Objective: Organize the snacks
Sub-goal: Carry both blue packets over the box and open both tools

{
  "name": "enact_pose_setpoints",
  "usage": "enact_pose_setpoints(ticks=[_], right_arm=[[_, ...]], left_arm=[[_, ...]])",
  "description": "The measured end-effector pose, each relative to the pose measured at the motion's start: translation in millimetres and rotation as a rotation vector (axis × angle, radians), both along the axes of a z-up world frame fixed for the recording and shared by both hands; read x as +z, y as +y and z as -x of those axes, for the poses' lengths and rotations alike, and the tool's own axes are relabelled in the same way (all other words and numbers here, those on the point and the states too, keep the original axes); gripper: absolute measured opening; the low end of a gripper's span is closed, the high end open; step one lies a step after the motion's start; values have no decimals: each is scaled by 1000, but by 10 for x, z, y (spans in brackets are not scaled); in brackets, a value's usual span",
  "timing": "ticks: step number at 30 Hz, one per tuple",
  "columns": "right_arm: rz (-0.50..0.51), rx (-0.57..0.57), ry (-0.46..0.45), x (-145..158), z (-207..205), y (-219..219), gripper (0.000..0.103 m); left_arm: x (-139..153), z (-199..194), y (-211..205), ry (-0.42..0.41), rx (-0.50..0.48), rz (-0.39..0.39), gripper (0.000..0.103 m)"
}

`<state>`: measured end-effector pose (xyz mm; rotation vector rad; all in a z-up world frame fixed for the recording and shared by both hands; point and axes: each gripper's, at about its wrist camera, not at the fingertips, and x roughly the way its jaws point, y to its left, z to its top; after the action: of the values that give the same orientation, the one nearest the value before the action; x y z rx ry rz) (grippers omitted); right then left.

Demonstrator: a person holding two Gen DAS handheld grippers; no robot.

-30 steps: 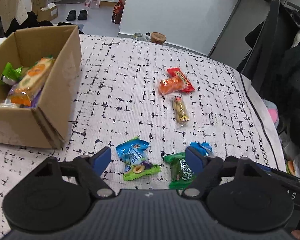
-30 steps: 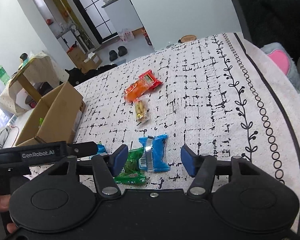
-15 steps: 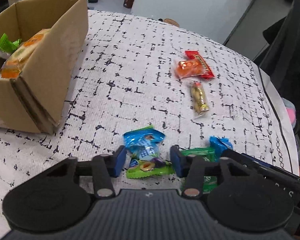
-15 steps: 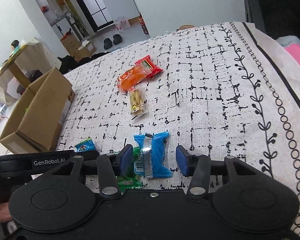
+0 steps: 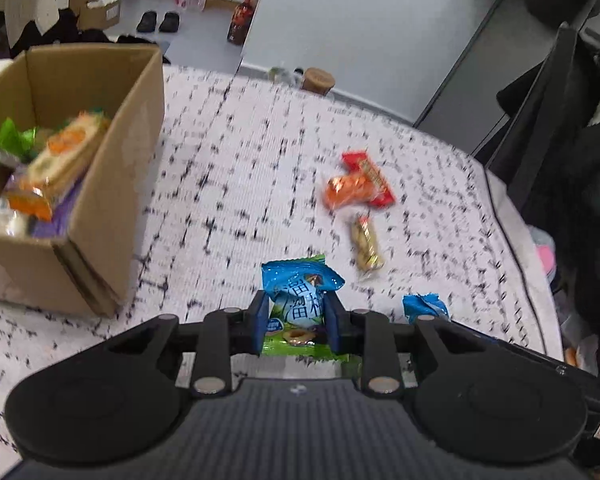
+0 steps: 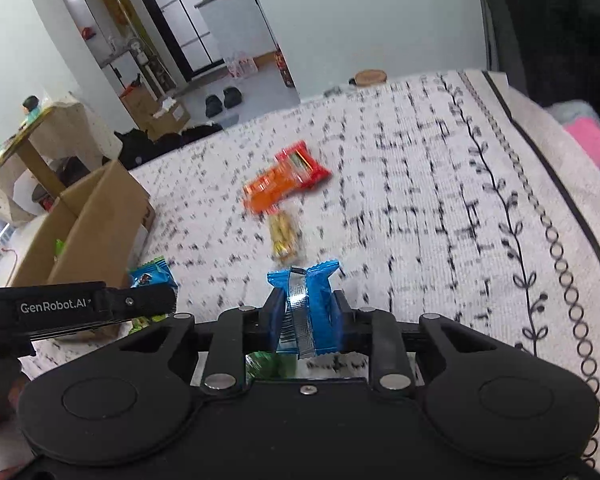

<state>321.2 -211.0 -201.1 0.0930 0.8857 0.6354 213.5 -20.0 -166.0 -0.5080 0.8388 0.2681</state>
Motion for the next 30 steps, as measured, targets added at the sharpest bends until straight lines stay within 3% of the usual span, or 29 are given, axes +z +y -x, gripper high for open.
enact_pose_setpoints(ticks=[22,30], right_arm=[[-110,60,-111,604,24,501,24],[-122,83,-139,691,-4,676,24]], left_arm=[[743,140,317,-143,33,-56,28],[857,231,510,-154,56,-69,28]])
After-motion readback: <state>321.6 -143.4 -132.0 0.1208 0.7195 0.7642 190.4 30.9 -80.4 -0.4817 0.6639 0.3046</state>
